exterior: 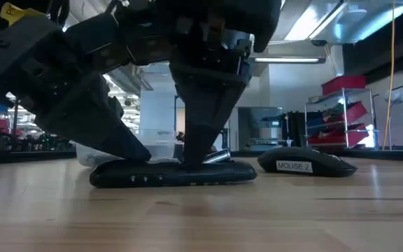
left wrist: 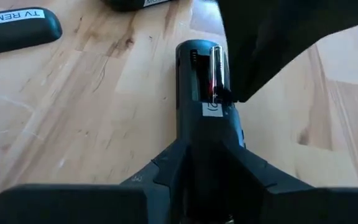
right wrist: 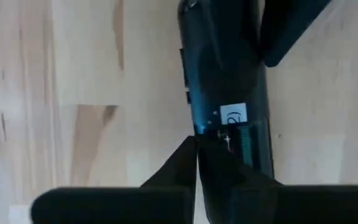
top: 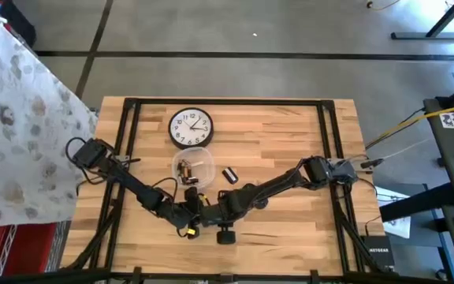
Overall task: Insert battery
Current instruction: Insert the silver battery into the remote control
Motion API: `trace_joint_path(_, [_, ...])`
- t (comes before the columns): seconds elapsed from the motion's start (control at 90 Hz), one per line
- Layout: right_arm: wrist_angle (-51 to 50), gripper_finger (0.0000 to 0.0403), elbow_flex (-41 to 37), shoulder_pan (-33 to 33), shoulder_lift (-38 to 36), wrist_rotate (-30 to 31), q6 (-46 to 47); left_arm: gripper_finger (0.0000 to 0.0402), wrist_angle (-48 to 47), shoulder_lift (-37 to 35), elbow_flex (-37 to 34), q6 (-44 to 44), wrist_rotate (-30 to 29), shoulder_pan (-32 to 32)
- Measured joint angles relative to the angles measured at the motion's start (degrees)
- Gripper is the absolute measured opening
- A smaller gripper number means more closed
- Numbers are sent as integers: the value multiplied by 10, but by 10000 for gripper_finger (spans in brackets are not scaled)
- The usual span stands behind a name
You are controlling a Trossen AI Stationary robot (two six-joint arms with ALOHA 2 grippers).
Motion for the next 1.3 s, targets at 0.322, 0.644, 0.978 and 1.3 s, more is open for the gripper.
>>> trace_joint_path(0.322, [-27,60,0,-2,-27,29,-47,75,1,0,2,2,4,1])
trace_joint_path(0.644, [-9,118,-67,-2,-27,-2,-54,75,0,0,2,2,3,1])
trace_joint_path(0.978, [34,15,-86,-2,-30,-17,-42,75,-1,0,2,2,2,0])
trace_joint_path(1.3, [18,12,-74,4,-30,15,-30,75,-6,0,2,0,2,0])
